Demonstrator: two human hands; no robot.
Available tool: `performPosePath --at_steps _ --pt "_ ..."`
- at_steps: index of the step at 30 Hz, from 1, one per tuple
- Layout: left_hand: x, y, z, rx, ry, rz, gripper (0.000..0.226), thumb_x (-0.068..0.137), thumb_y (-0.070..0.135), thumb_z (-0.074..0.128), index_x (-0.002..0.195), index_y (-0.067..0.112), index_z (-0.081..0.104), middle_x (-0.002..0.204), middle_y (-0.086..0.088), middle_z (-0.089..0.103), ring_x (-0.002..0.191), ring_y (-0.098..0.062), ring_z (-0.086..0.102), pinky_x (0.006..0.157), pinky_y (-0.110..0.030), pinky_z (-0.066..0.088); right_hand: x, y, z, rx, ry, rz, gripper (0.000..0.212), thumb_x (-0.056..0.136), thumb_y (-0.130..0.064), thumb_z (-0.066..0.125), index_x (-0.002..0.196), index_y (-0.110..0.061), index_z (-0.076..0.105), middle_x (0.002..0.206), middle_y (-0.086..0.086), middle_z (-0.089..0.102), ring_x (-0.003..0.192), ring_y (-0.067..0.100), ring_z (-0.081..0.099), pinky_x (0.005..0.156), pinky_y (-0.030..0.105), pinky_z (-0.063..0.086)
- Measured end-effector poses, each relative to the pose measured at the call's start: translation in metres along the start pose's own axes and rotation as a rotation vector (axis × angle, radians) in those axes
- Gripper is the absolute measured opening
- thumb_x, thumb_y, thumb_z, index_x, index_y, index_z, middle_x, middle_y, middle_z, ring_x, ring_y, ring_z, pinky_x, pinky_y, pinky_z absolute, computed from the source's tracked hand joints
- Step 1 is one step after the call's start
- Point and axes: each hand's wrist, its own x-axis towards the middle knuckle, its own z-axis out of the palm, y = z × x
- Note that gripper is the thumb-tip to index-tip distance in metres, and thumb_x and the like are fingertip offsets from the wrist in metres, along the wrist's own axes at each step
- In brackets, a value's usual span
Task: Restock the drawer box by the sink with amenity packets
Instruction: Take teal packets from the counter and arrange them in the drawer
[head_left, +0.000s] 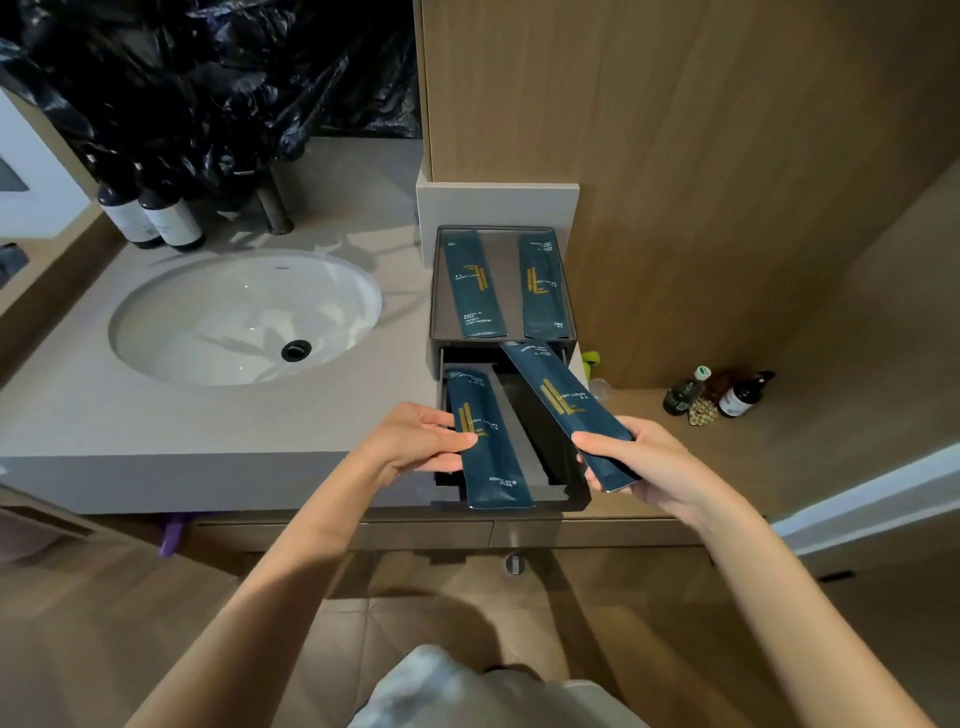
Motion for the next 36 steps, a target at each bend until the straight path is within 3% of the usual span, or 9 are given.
performPosePath --at_steps 5,10,14,19,23,25,27,30,36 --pt "0.025 0.013 0.008 0.220 0.085 0.039 0.048 0.079 0.005 0.075 0.122 -0.006 0.057 0.082 -0.007 0.067 0.059 -0.010 0.066 0.048 -0.014 0.052 -0.005 0.001 -0.006 0.004 -0.023 0.058 0.021 0.086 -0.010 0.066 0.106 -0.002 0.060 0.074 0.009 0.059 0.050 0.010 0.060 0.046 0.019 0.050" --pt "0.047 0.015 0.007 0.631 0.243 0.158 0.051 0.077 0.021 0.078 0.121 0.004 0.060 0.109 -0.012 0.069 0.094 -0.025 0.067 0.086 -0.037 0.055 -0.008 0.010 -0.007 0.030 -0.015 0.104 0.030 0.085 -0.010 0.067 0.113 -0.003 0.057 0.072 0.009 0.061 0.050 0.012 0.059 0.045 0.020 0.050" --pt "0.044 0.012 0.014 0.865 0.356 0.316 0.048 0.080 0.018 0.072 0.123 0.005 0.055 0.095 -0.015 0.072 0.078 -0.025 0.071 0.075 -0.034 0.057 -0.004 0.013 -0.004 0.060 0.000 0.099 0.031 0.086 -0.010 0.067 0.113 -0.002 0.056 0.071 0.009 0.061 0.050 0.012 0.059 0.046 0.019 0.050" --pt "0.032 0.009 0.022 1.361 0.544 0.562 0.036 0.089 0.033 0.058 0.117 0.012 0.054 0.111 -0.010 0.059 0.098 -0.029 0.061 0.065 -0.034 0.043 0.000 0.015 -0.001 0.082 0.028 0.073 0.031 0.085 -0.010 0.068 0.113 0.000 0.056 0.070 0.008 0.061 0.051 0.013 0.060 0.048 0.021 0.051" --pt "0.041 0.004 0.031 1.544 0.327 0.710 0.052 0.090 0.053 0.047 0.127 0.018 0.055 0.127 -0.006 0.050 0.119 -0.025 0.045 0.095 -0.038 0.040 0.001 0.015 0.001 0.054 0.044 0.047 0.029 0.086 -0.011 0.068 0.113 -0.004 0.058 0.075 0.007 0.061 0.053 0.012 0.062 0.050 0.022 0.052" --pt "0.045 0.004 0.034 1.647 0.172 0.617 0.065 0.088 0.063 0.043 0.139 0.022 0.045 0.147 -0.007 0.039 0.139 -0.027 0.029 0.114 -0.051 0.017 0.002 0.014 0.003 0.039 0.051 0.042 0.024 0.086 -0.011 0.067 0.109 -0.008 0.059 0.077 0.007 0.061 0.052 0.011 0.063 0.050 0.022 0.054" --pt "0.046 0.005 0.035 1.711 0.084 0.484 0.079 0.084 0.072 0.039 0.148 0.026 0.031 0.158 -0.006 0.022 0.148 -0.028 0.009 0.114 -0.061 -0.004 0.003 0.015 0.005 0.027 0.058 0.038 0.020 0.087 -0.011 0.067 0.106 -0.011 0.059 0.078 0.007 0.062 0.051 0.010 0.063 0.050 0.021 0.054" --pt "0.046 0.005 0.033 1.855 0.003 0.337 0.095 0.076 0.080 0.040 0.152 0.030 0.013 0.161 -0.007 0.000 0.148 -0.031 -0.007 0.110 -0.064 -0.010 0.006 0.015 0.007 0.008 0.077 0.037 0.024 0.086 -0.012 0.068 0.109 -0.013 0.058 0.082 0.006 0.064 0.056 0.012 0.064 0.050 0.022 0.053" --pt "0.048 0.011 0.033 2.003 -0.027 0.288 0.106 0.073 0.068 0.060 0.152 0.032 0.000 0.160 -0.017 -0.007 0.146 -0.038 0.010 0.115 -0.059 -0.008 0.013 0.017 0.012 -0.003 0.091 0.035 0.035 0.086 -0.013 0.068 0.118 -0.011 0.055 0.089 0.006 0.065 0.071 0.017 0.063 0.052 0.022 0.054"
